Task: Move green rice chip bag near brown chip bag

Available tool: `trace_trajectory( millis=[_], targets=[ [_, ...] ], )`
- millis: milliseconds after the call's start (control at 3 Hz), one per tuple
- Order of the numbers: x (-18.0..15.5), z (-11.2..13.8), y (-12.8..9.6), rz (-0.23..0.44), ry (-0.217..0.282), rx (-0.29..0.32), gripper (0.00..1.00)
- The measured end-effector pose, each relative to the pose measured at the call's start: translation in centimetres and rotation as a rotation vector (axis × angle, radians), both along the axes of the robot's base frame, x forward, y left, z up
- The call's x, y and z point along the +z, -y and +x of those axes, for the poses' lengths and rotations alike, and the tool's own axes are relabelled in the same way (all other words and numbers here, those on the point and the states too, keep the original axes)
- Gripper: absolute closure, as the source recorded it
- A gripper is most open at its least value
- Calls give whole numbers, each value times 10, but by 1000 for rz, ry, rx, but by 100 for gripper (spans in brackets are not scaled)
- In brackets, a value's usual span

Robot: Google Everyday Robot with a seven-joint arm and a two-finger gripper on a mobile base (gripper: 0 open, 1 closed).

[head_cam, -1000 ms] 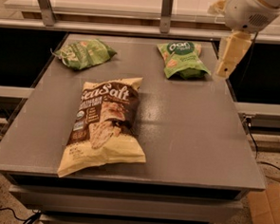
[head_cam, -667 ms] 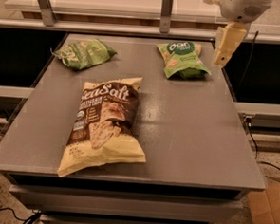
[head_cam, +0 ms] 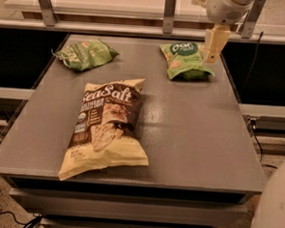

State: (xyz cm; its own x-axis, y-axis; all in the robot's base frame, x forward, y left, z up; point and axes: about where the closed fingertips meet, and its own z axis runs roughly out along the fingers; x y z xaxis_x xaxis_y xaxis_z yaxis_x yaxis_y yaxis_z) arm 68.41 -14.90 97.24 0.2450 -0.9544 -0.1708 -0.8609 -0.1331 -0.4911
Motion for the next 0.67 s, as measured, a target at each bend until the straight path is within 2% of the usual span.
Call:
trace_trajectory(
  millis=[667],
  targets=[
    [-50,38,-3,-35,-21,-35,0]
  ],
)
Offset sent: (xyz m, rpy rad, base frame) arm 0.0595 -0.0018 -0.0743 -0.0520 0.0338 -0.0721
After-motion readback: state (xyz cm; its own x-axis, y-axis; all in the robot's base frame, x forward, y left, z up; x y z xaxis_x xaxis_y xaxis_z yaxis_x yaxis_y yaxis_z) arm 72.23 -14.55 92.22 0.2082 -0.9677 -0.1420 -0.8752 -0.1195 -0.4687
